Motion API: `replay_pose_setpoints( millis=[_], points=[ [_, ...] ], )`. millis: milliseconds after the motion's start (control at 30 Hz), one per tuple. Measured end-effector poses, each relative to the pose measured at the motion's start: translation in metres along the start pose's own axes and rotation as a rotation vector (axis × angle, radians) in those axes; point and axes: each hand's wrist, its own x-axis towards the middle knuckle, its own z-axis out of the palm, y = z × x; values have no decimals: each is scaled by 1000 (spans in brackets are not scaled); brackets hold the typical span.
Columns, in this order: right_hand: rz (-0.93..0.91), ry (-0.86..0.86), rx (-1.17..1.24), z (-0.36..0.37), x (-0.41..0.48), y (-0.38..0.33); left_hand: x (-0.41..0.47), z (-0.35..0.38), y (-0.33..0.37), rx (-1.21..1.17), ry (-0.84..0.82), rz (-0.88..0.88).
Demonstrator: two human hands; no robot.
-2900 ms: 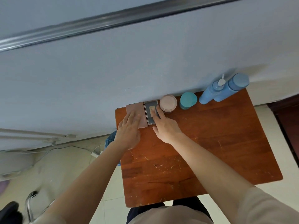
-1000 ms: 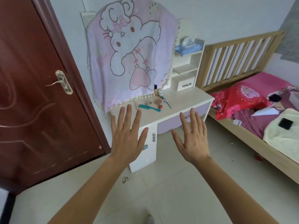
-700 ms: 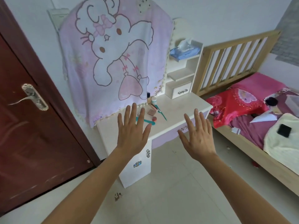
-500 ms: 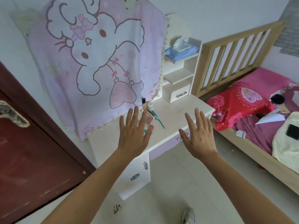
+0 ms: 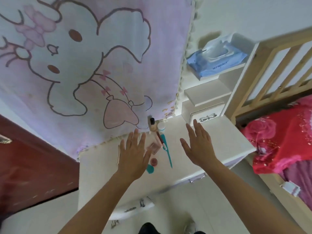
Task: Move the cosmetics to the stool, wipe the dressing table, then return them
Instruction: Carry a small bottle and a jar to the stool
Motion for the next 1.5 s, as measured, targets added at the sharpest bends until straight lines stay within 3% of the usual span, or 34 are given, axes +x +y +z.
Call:
replay_pose_setpoints(
  millis=[233, 400, 733, 967, 1267, 1367, 1500],
  points=[
    [-121, -199, 89, 45, 92, 13, 66, 30, 6, -175, -50, -41],
    [-132, -322, 88, 90, 141, 16, 131, 61, 0, -339, -92, 22],
    [-293, -635, -85, 191, 201, 11, 213, 111, -15, -346, -160, 22],
    [-86, -609, -84, 182, 158, 49, 248, 139, -4, -359, -306, -61],
    [186, -492, 117, 159, 125, 70, 241, 153, 16, -430, -301, 52],
    [196, -387, 164, 141, 123, 70, 222, 142, 23, -475, -245, 42],
    [62, -276, 180, 104, 122, 64, 187, 111, 25, -518, -137, -17]
  ],
)
